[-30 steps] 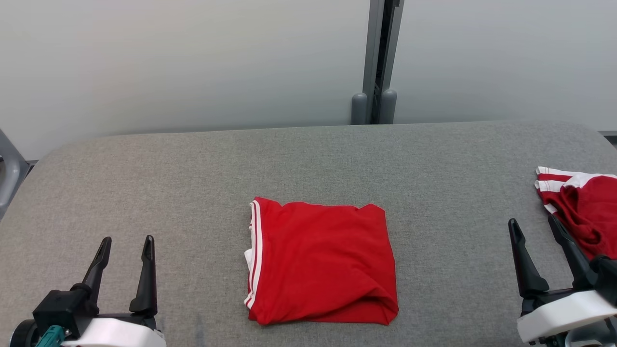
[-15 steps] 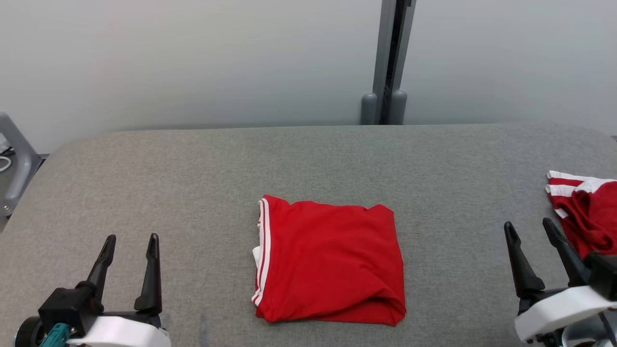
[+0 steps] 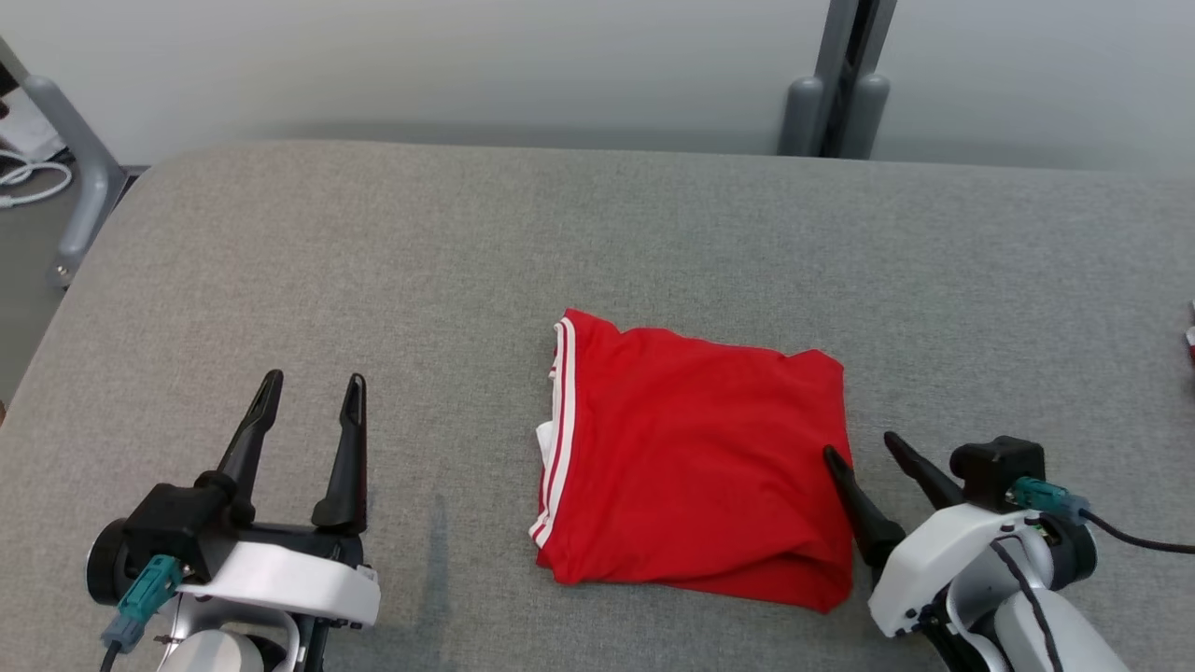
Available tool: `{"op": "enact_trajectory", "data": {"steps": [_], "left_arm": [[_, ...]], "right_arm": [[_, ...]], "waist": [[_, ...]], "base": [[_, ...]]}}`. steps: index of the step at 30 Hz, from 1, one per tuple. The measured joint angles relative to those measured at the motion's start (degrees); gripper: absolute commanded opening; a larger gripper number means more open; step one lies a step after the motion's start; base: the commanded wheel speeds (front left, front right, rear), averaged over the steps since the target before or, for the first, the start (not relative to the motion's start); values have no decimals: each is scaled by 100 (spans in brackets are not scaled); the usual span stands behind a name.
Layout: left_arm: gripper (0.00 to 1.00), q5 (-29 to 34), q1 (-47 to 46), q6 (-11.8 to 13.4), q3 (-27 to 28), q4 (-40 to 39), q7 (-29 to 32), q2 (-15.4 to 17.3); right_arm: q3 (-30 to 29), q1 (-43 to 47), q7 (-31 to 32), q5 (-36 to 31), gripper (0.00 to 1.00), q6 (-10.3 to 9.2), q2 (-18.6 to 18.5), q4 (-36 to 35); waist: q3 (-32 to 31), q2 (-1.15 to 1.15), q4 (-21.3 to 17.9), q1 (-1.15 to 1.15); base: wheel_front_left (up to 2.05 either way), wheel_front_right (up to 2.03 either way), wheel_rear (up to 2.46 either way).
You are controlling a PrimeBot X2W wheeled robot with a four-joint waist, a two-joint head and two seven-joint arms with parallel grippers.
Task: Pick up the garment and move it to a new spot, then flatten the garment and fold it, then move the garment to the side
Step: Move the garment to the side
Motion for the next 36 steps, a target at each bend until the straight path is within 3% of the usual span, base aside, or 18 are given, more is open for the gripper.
{"op": "enact_trajectory", "data": {"steps": [8,9,10,11,17,23,36], "left_arm": [[100,22,-345,-127,-26,261,-145,-86],[100,22,-376,-146,-23,292,-158,-87],[100,22,-397,-148,-10,318,-168,-87],[100,21,-409,-156,-5,348,-172,-88],[100,21,-483,-204,41,472,-238,-73],[100,15,-392,-219,99,514,-263,36],[100,-34,-183,-168,168,192,-155,225]], "right_arm": [[678,-358,-143,412,100,0,44,726],[731,-400,-165,457,71,0,36,754],[770,-444,-180,510,31,0,33,779],[820,-469,-193,546,0,0,23,793],[1116,-554,-296,642,0,1,-142,694],[1290,-473,-289,236,0,1,-636,200],[971,81,424,-320,0,1,-1788,-1263]], "waist": [[422,0,143,0],[445,0,133,0],[462,0,115,0],[472,0,95,0],[458,0,-53,0],[289,0,-350,0],[118,0,-1530,0]], "base": [[0,0,0],[0,0,0],[0,0,0],[0,0,0],[0,0,0],[0,0,0],[0,0,0]]}}
